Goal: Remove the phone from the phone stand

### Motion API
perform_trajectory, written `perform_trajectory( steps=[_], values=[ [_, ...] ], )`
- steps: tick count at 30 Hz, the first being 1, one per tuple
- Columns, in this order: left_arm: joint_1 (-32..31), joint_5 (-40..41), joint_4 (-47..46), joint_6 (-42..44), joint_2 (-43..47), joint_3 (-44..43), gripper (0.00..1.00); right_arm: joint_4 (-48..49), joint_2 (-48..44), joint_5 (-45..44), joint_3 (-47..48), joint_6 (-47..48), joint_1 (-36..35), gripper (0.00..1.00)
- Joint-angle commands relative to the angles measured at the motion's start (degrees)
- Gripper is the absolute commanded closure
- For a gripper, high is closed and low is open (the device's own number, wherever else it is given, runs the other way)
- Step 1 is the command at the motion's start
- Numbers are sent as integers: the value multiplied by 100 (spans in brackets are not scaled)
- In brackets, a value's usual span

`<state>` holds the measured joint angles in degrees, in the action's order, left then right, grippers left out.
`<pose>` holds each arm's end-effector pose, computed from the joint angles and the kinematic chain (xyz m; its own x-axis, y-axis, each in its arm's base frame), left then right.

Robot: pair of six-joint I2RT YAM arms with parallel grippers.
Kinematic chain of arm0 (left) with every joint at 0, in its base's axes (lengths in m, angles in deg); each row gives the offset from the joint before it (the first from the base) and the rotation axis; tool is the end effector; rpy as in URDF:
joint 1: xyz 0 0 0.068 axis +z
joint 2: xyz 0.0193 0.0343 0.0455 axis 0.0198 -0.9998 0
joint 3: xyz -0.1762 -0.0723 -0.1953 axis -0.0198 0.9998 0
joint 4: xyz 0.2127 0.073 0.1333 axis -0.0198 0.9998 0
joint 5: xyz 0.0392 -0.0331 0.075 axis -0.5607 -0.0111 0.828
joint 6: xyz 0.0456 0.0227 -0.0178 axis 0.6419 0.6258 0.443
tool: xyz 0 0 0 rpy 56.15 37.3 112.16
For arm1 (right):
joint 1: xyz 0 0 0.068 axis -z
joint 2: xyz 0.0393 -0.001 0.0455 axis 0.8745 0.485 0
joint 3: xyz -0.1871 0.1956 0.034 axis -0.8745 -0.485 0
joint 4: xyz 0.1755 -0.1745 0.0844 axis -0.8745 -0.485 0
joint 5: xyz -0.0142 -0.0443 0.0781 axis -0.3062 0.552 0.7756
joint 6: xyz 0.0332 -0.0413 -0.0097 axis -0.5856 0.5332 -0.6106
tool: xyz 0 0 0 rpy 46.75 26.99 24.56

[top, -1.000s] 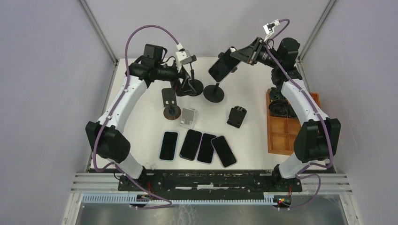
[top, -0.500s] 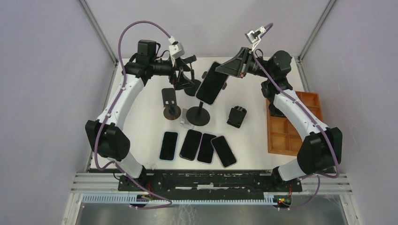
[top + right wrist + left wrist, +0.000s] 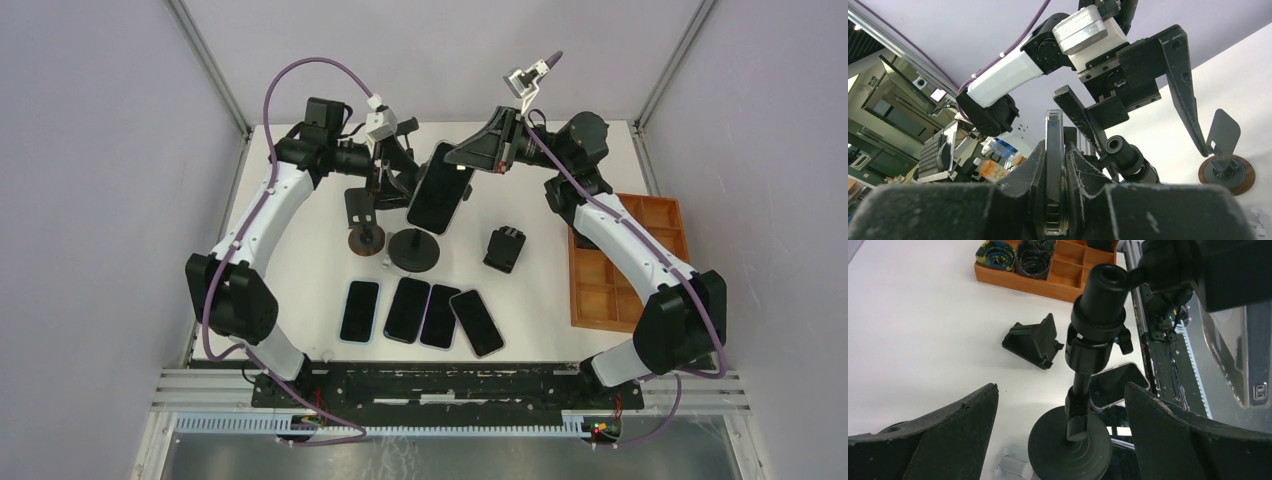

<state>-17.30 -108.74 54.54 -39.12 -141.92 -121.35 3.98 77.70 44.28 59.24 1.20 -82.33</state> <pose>0.3279 -0.1301 0.3702 -0.1421 0.2159 -0.9660 0.9895 0.0051 -0.1445 0.2995 0.1498 0.4198 -0.6695 0.2421 -0.7023 -0.7323 -0.0565 0.6786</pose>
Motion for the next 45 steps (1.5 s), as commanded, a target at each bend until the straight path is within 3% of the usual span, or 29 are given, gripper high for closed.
perform_trajectory(
  steps=[1,8,16,20,24,26,30,33,40,45],
  values=[
    [-18,-265,681,799,184,-333,0,443,-314,-267,563,-164,-27,100],
    [-208,-305,905,1185,217,-319,0,705,-233,-297,684,-432,-44,100],
    [-418,-291,916,1063,-56,-556,1,907,-203,-315,638,-565,-137,100],
    [-423,-395,911,945,-114,-655,17,974,-262,-342,519,-563,-159,100],
    [-422,-406,910,898,-84,-665,54,1015,-331,-341,280,-501,-162,100],
    [-423,-402,900,902,-29,-642,65,1014,-382,-332,145,-440,-164,100],
    [-423,-378,905,843,42,-687,97,691,-513,-276,-78,-103,-170,100],
    [-423,-406,903,759,60,-747,98,131,-650,-254,-140,381,-182,99],
    [-440,-570,902,389,108,-932,98,65,-860,-165,-400,579,-217,69],
    [-497,-640,900,0,147,-1122,98,89,-894,-122,-472,608,-303,62]
  ],
)
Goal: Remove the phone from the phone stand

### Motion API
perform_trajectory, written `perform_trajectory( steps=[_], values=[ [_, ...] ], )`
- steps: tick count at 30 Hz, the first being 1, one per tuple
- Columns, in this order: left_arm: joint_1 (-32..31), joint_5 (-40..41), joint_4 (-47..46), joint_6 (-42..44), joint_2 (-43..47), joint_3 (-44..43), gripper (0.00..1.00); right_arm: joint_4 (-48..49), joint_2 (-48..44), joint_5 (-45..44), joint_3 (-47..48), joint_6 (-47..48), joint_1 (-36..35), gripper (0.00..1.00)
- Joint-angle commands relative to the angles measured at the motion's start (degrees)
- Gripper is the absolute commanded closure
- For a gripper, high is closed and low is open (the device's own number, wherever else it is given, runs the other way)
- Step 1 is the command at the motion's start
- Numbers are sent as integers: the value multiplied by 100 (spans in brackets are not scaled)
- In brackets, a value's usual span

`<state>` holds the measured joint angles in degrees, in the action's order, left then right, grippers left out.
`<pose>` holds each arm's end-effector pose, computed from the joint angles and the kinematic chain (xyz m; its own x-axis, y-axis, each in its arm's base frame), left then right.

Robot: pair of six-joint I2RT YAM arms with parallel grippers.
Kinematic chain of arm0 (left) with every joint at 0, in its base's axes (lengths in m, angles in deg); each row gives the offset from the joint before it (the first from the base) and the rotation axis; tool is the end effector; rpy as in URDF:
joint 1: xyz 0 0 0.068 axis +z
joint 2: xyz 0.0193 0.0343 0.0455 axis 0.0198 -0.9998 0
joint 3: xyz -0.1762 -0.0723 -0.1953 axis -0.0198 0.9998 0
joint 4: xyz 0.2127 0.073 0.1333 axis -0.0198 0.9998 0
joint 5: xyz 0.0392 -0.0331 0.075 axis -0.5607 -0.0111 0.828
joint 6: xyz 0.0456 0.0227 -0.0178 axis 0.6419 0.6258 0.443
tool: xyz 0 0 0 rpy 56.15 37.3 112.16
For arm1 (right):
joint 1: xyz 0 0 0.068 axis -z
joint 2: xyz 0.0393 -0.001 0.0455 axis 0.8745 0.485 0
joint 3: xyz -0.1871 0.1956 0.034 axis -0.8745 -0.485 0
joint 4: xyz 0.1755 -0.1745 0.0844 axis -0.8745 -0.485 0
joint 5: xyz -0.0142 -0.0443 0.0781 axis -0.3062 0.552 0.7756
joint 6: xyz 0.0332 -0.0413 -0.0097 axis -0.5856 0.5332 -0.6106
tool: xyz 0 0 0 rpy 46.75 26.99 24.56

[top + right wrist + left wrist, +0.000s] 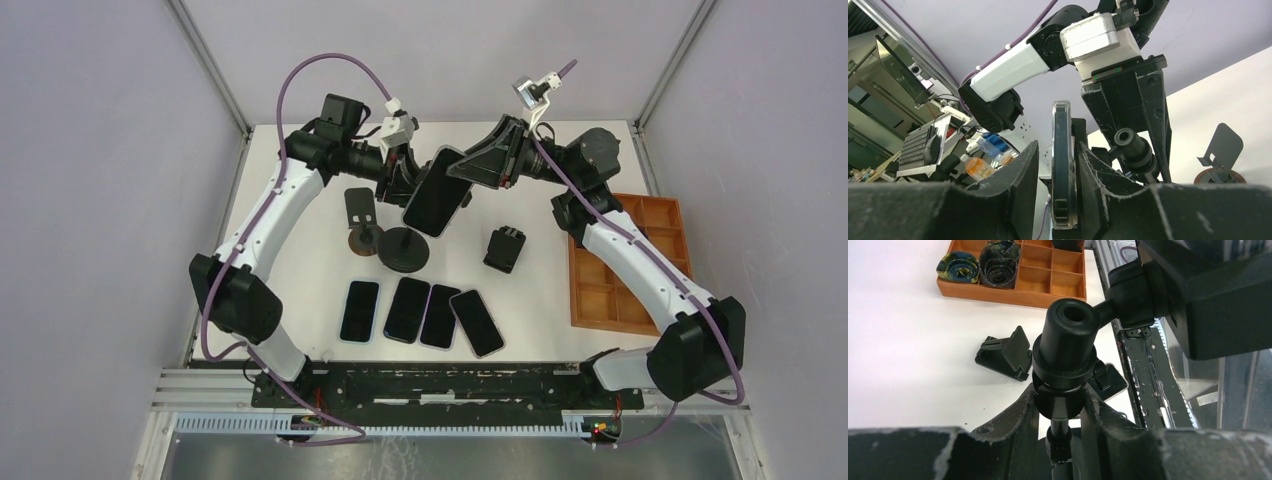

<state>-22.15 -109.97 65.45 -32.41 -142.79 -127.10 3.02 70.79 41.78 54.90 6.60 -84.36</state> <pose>0.3083 -0.1547 0.3847 -0.1044 0.2404 -0.9650 0.9837 -0.1179 -0.1358 0.2651 0.1469 0.4294 -0.5821 0.2701 -0.7669 -0.8036 -0.0471 0.5933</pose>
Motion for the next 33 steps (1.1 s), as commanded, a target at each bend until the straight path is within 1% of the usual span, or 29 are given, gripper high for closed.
perform_trajectory(
  steps=[1,4,6,11,16,19,20,24,28,30,33],
  values=[
    [-16,-518,-187,-743,240,-575,98,195,-216,128,-43,73,-128,62],
    [-15,-486,-188,-865,310,-560,98,253,-275,128,-85,77,-230,62],
    [-15,-462,-195,-875,373,-493,98,258,-311,119,-103,86,-287,65],
    [-10,-384,-211,-853,524,-313,98,249,-414,84,-211,86,-310,81],
    [-10,-304,-219,-842,633,-182,98,287,-454,18,-240,53,-308,86],
    [-15,-263,-217,-794,712,-54,98,485,-417,-22,-227,-96,-309,89],
    [-19,-226,-122,-667,732,-39,98,606,-395,-39,-215,-211,-315,90],
    [-170,128,755,324,757,-50,98,957,-256,-108,-32,-498,-312,93],
    [-512,731,1815,1609,815,7,98,1157,-160,-205,89,-654,-310,98],
    [-632,939,2132,1967,867,98,98,1303,-146,-223,82,-748,-305,100],
    [-692,1146,2265,2219,979,292,98,1534,-159,-265,41,-884,-305,100]
  ],
)
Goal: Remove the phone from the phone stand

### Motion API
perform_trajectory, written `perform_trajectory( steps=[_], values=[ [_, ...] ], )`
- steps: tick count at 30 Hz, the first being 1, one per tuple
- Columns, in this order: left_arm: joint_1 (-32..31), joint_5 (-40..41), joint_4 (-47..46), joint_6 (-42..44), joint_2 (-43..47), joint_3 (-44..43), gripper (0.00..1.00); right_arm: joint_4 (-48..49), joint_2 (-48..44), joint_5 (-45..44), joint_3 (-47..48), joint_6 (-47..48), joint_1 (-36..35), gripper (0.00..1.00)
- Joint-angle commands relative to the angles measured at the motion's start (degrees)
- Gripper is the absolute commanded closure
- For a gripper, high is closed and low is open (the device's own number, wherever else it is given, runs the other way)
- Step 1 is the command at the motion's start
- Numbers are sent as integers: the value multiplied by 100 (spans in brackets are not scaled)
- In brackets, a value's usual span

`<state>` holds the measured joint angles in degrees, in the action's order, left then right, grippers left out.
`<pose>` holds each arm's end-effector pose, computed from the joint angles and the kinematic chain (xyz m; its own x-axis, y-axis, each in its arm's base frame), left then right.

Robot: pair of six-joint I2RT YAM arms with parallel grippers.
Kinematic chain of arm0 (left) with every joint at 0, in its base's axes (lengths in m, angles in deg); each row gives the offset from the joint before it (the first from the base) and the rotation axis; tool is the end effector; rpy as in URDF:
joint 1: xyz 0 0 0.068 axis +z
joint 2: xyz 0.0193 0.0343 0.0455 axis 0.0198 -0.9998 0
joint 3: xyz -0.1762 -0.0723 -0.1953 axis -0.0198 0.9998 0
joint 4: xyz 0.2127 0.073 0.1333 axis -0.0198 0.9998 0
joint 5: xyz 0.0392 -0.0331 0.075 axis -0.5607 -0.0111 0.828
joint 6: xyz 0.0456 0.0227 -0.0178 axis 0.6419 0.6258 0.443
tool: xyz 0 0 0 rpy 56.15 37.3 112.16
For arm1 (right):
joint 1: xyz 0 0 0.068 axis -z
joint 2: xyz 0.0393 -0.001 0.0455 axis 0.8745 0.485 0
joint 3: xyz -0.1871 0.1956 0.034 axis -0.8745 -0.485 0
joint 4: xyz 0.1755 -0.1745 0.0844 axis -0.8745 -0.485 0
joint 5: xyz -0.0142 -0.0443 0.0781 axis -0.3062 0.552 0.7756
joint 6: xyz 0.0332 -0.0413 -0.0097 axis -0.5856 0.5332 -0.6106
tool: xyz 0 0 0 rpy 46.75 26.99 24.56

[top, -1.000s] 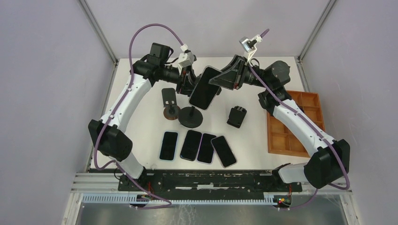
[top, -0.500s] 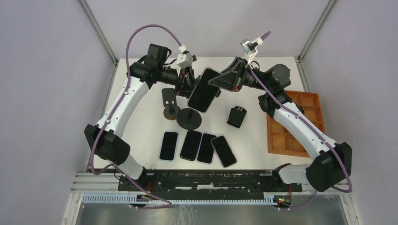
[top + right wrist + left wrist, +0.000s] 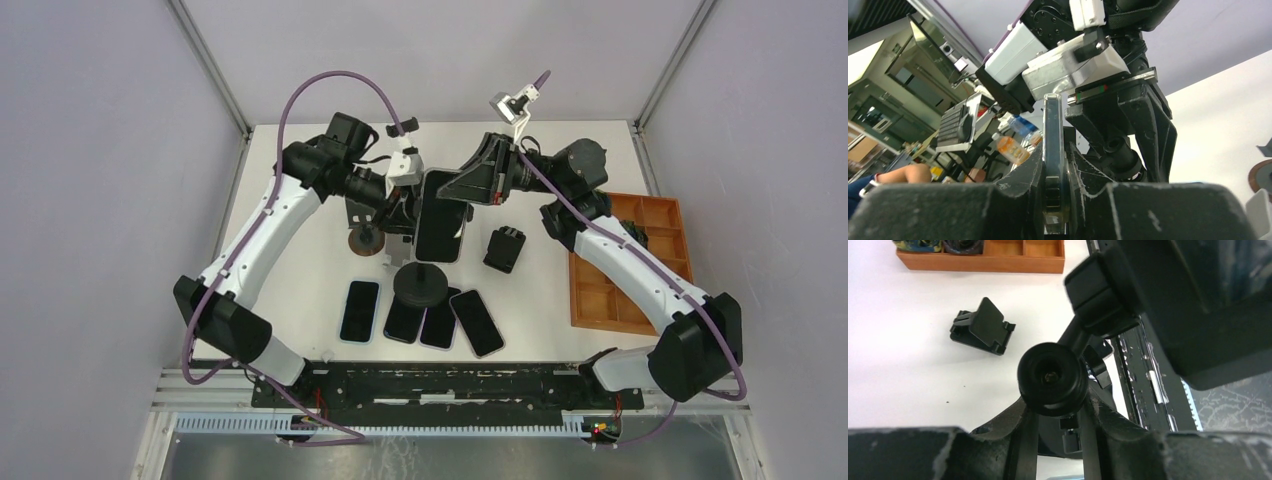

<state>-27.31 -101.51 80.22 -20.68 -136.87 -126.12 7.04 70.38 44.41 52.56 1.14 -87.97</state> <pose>0.2554 -0.1611 0.3933 -0.0077 0.3783 -0.9256 0.9840 -0.1619 -0.0744 0.2512 0.1622 0.4229 -0.6495 0.1940 -0.7352 -0.7603 -0.1485 0.6324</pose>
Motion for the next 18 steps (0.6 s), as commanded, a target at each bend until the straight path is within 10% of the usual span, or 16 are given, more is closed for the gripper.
perform_trajectory(
  steps=[1,18],
  values=[
    [-192,342,786,1091,429,253,98,1161,-128,-544,271,-354,65,100],
    [-242,733,635,1269,966,1253,98,2075,-601,-1014,-33,-1056,519,100]
  ],
)
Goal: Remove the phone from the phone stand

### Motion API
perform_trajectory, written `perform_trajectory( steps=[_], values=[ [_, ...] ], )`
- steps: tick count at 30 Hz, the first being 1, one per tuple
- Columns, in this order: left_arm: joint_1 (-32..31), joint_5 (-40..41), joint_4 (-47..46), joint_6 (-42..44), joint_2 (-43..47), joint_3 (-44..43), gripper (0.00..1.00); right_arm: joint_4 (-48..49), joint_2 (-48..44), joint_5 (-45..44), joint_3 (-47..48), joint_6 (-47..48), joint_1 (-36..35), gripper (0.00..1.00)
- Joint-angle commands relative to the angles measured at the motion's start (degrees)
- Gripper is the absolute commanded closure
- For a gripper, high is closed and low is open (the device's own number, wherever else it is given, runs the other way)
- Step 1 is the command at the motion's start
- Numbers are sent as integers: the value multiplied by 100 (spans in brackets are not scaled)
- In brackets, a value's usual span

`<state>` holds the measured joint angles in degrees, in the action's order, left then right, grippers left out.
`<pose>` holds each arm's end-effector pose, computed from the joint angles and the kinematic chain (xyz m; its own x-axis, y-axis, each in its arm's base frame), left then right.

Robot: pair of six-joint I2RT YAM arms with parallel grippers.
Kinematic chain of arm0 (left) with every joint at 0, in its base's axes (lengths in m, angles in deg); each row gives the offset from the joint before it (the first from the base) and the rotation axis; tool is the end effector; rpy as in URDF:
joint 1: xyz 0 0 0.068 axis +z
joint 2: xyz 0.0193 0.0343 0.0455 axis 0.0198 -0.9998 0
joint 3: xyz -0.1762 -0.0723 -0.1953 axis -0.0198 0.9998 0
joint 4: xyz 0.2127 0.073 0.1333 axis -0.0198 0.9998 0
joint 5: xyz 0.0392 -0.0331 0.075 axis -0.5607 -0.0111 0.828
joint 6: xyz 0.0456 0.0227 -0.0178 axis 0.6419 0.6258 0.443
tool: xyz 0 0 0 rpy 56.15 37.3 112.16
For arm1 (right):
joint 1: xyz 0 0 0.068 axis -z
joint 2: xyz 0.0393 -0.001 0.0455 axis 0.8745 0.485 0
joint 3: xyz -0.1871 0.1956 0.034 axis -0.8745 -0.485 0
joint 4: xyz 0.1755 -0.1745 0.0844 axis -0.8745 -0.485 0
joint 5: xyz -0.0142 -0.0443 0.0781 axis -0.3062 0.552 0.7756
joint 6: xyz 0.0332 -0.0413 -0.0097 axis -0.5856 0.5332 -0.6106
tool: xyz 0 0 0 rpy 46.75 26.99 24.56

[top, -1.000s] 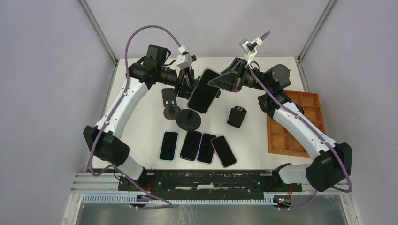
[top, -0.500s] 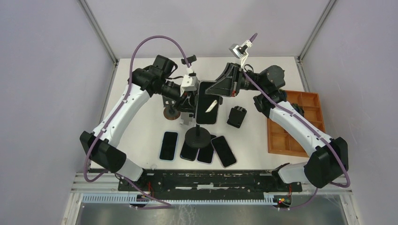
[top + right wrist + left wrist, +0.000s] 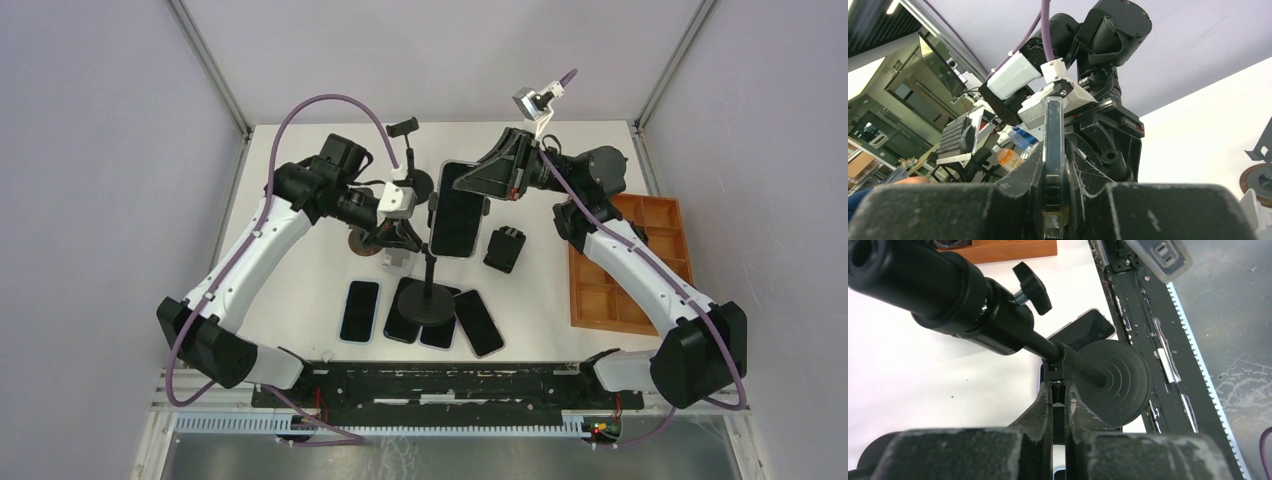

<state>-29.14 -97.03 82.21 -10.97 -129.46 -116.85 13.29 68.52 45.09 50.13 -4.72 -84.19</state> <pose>0.2197 -0.1515 0.3777 0.1283 0.4288 -0.8942 0.9748 -0.2203 0.0342 0.2490 0.1402 0.4261 -0.6477 0.2415 -0.7226 -0.7607 -0.1514 0.6312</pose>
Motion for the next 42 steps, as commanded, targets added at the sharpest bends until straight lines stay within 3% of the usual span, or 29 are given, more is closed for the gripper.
perform_trajectory(
  steps=[1,5,7,8,12,14,15,19,26,32,42],
  values=[
    [-68,331,424,312,255,397,98,1494,-416,-1108,200,-511,149,100],
    [-85,283,354,177,309,438,98,1589,-448,-1177,132,-614,144,100],
    [-78,156,33,-227,314,352,98,1603,-463,-1157,105,-658,144,100],
    [-71,149,-317,-678,318,329,92,1595,-464,-1140,103,-670,144,100],
    [83,248,-1517,-2608,347,205,33,1533,-514,-1056,146,-672,147,100],
    [244,-28,-1763,-3008,351,182,4,1524,-537,-1055,164,-674,143,100],
    [305,-197,-1800,-3123,352,167,1,1518,-539,-1047,178,-672,144,100],
    [384,-348,-1879,-3289,373,65,0,1569,-559,-1046,219,-749,146,100],
    [562,-670,-2854,-4164,317,-24,0,1849,-578,-1088,175,-967,139,100],
    [392,-1474,-3349,-4890,141,41,0,1867,-559,-1159,194,-980,57,100],
    [-46,-1468,-3621,-5251,-41,156,0,1902,-423,-1281,206,-915,-170,100]
  ],
)
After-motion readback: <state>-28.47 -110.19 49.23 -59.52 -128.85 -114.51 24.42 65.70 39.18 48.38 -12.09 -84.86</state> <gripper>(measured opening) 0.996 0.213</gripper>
